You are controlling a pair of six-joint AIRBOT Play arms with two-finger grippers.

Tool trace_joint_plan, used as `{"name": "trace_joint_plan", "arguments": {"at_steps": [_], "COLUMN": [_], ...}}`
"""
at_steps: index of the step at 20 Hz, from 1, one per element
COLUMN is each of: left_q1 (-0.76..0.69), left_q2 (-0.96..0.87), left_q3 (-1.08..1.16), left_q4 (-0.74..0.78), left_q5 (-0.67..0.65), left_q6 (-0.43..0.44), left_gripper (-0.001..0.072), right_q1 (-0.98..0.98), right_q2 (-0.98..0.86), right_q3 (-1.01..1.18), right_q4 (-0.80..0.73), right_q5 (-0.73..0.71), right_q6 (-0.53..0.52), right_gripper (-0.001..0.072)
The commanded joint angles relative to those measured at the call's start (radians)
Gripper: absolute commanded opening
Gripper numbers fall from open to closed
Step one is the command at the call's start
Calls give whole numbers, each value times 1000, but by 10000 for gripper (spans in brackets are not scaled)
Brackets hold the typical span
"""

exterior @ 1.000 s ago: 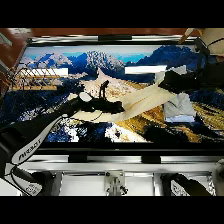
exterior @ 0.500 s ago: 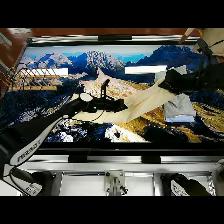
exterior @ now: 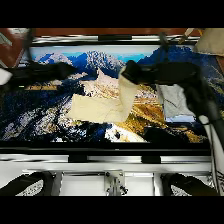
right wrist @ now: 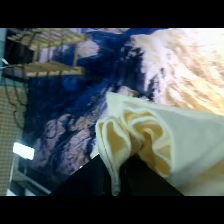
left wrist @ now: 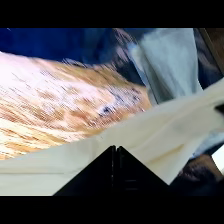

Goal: Fold the shirts.

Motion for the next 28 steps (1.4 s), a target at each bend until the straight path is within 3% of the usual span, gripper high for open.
{"name": "trace_joint_plan", "arguments": {"at_steps": [1,6,11,12,13,14,17,21,26,27,28], "left_q1": [255,462,475,475,475,475,475,475,475,475,475], "left_q2": [206,324,343,343,342,342,342,342,342,342,342], "left_q3": [0,-1,-1,-1,-1,-1,-1,-1,-1,-1,-1], "left_q4": [61,61,61,61,60,60,60,60,60,60,60], "left_q5": [-109,-277,-330,-330,-330,-331,-331,-335,-335,-335,-335], "left_q6": [-22,-22,-22,-22,-22,-22,-21,-19,-19,-19,-18], "left_gripper": [34,34,34,34,34,34,34,35,35,35,34], "right_q1": [191,344,386,393,398,402,383,273,51,13,-18], "right_q2": [-152,-416,-555,-561,-561,-560,-558,-486,-422,-430,-442], "right_q3": [72,212,216,215,215,219,267,284,277,255,223], "right_q4": [85,88,109,114,126,145,143,-42,-471,-455,-374], "right_q5": [180,256,310,333,367,393,361,88,-526,-586,-613], "right_q6": [6,75,190,191,193,192,153,126,124,116,92], "right_gripper": [74,75,85,160,416,547,547,547,550,679,684]}}
